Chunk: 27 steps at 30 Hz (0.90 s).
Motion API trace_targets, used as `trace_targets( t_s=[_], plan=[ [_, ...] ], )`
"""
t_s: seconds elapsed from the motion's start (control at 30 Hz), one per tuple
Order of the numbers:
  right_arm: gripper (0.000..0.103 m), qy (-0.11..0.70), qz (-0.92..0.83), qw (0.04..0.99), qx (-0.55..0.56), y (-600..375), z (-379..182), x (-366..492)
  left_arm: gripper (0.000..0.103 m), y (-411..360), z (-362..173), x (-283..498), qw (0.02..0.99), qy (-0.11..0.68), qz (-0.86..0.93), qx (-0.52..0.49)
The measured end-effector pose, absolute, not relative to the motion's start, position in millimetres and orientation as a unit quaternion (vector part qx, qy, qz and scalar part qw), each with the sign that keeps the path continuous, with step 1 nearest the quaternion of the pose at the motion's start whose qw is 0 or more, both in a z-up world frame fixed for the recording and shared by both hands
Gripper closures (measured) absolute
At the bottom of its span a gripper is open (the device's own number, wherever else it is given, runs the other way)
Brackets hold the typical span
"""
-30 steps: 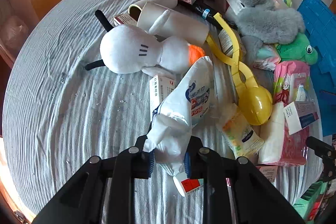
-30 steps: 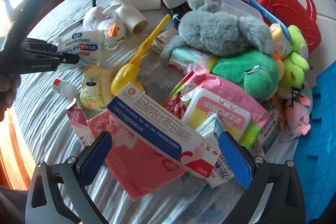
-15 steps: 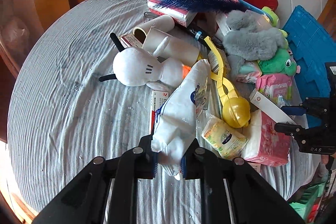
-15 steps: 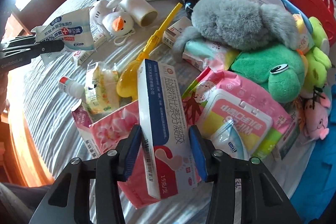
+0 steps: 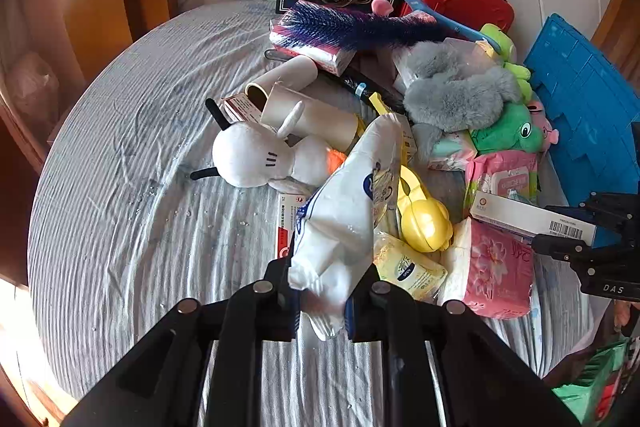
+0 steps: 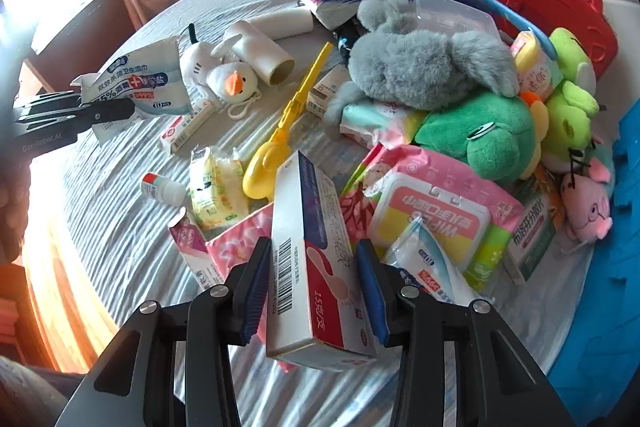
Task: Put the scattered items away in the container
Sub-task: 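Lift and carry the wipes pack and medicine box over the blue crate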
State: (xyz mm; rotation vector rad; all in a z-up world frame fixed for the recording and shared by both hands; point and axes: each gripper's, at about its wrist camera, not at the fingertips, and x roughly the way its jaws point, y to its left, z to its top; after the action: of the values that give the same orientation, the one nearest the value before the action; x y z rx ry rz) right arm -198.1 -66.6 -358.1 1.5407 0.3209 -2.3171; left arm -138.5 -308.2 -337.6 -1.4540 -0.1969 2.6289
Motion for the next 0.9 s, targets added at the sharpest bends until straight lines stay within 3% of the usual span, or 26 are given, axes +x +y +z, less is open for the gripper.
trace_targets(
  t_s=[0.07,0.13,0.53,0.9],
  plan=[
    [0.064,0.11,-0.82,0.166,0.537,-65,-353,-195,0.088,-306,-334,-137,0.068,-0.064,0.873,-0.479],
    [0.081,0.104,-0.825,0.161,0.532,-63,-347,-192,0.088,-304,-331,-136,0.07,-0.062,0.874,-0.477],
    [0.081,0.077,-0.844,0.137,0.513,-44,-316,-177,0.088,-294,-307,-133,0.075,-0.047,0.882,-0.463],
    [0.081,0.052,-0.875,0.114,0.467,-35,-247,-151,0.088,-274,-253,-123,0.064,-0.018,0.897,-0.438]
  ],
)
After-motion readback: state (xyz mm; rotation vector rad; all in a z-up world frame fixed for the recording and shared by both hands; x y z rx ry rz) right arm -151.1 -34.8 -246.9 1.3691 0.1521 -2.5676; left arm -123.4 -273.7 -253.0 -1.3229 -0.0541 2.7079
